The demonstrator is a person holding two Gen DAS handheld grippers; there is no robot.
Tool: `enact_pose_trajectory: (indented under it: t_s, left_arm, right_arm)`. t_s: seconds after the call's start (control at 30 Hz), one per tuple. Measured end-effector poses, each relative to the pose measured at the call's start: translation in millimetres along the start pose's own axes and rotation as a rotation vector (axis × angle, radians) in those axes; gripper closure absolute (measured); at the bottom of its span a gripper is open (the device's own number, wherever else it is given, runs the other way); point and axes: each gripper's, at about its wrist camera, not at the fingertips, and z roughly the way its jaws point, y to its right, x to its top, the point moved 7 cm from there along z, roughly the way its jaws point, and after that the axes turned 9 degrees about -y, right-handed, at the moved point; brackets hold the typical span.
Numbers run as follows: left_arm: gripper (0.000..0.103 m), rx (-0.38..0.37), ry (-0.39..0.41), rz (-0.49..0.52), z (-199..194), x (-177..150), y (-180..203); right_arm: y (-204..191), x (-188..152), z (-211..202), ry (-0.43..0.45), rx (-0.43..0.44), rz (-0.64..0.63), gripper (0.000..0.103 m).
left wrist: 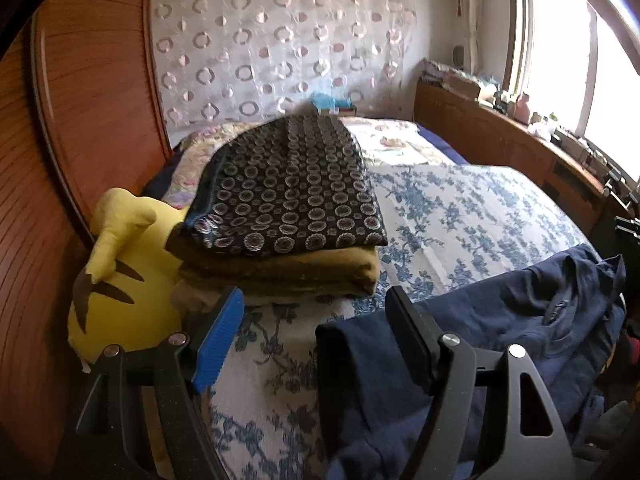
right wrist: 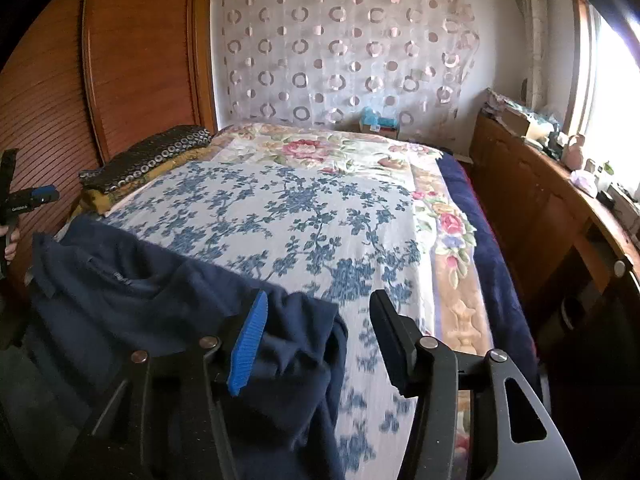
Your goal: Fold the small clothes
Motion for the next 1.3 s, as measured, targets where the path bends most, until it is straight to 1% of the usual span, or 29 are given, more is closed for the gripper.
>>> enact_pose_trajectory:
  t_s: [0.13,0.2,0.27,0.37,0.47,0.53,0.6,0.7,0.77,0.93,0.97,1.0,1.07,1.1,1.2,1.23,1.27,1.3]
  left_arm:
    - [0.029,-0.004,-0.067,0.014,24.0,-2.2,1.6]
    - [0.029,-0.011,-0.086,0.018,30.0,-5.6,4.5]
    - [0.029,-0.028,-0.105,0.019,35.8,-9.9,7.9]
    - [0.029,-0.086,-0.141,0.007,43.5,-17.9,13.3]
    - [0.029,-0.085,-0.162,0.016,47.7,-24.5,16.9]
    - [0.029,-0.088,-0.17,0.016,49.8,-27.7,18.6]
    - [0.029,-0.08,-0.185,0.016,53.5,-31.4,19.0]
    - [0.029,-0.076,-0.199,0.016,58.1,-36.8,20.0]
    - [0.029,-0.065,-0.185,0.027,57.4,-37.8,22.9]
    - [0.029,-0.06,-0.179,0.026,57.9,-36.5,23.2]
    - [0.031,-0.061,-0.178,0.029,58.5,-35.7,23.1]
    - [0.036,-0.067,-0.179,0.041,58.6,-34.9,25.4]
    - [0.058,-0.106,-0.194,0.08,56.6,-35.3,33.1]
    - [0.06,-0.115,-0.205,0.091,55.6,-34.6,36.4]
    - [0.066,-0.101,-0.216,0.126,54.0,-33.6,42.7]
    - [0.068,-0.105,-0.217,0.125,53.6,-33.5,43.5]
    - [0.071,-0.107,-0.218,0.123,53.3,-33.1,43.5]
    - [0.072,-0.116,-0.212,0.121,52.7,-32.8,44.2]
  right_arm:
    - [4.2,5.0,29.0,-0.035,0.022,0.018,0.048]
    - [6.5,5.7,42.5,-0.065,0.037,0.026,0.048]
    - [5.7,4.1,53.0,-0.096,0.055,0.029,0.048]
    - [-0.1,-3.0,66.0,-0.138,0.073,0.022,0.048]
    - [-2.8,-9.1,72.2,-0.165,0.089,0.02,0.048]
    - [-1.2,-10.9,75.1,-0.183,0.088,0.022,0.047]
    - [3.2,-10.9,78.6,-0.196,0.075,0.033,0.044]
    - [5.6,-7.1,85.7,-0.207,0.089,0.047,0.043]
    - [5.8,-7.6,85.4,-0.195,0.087,0.047,0.042]
    - [2.3,-9.6,89.4,-0.181,0.076,0.04,0.039]
    - [1.6,-10.1,89.3,-0.182,0.071,0.035,0.039]
    - [1.6,-10.5,89.8,-0.182,0.069,0.032,0.039]
    - [1.3,-10.5,90.8,-0.185,0.066,0.028,0.039]
    - [0.9,-10.2,91.3,-0.189,0.064,0.023,0.039]
    - [-2.1,-9.5,91.5,-0.2,0.073,0.007,0.041]
    - [-4.1,-9.7,90.8,-0.2,0.08,0.0,0.047]
    - [-6.5,-9.9,90.0,-0.2,0.092,-0.008,0.05]
    - [-7.4,-10.2,88.9,-0.201,0.099,-0.014,0.057]
